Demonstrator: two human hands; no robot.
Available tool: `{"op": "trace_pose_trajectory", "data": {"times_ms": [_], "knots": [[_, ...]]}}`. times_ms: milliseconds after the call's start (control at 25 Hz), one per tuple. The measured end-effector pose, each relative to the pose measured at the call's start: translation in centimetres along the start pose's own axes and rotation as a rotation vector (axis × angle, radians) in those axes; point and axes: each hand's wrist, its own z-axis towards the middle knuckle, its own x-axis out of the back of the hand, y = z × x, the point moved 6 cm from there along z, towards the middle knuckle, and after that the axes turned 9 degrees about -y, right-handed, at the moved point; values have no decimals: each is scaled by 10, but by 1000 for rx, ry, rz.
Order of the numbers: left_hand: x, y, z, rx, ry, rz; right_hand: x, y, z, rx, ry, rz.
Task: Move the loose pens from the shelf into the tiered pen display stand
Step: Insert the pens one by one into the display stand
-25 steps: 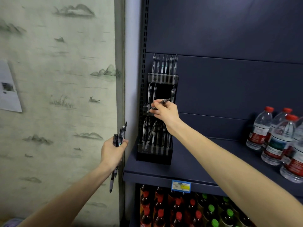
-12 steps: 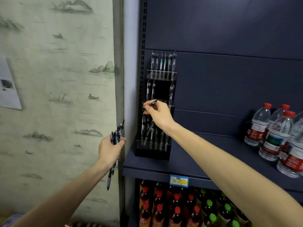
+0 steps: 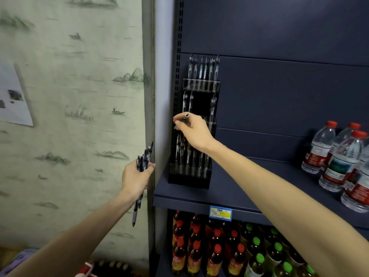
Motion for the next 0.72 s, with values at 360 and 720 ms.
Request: {"op": "trace_pose_trajectory", "data": {"times_ms": [360,720], "knots": [[8,-11,-3,19,-4,-2,77,7,-1,-78,398,-20],[-6,13,7,-16,-39,-31,70,6,5,-47,392,26]]}}
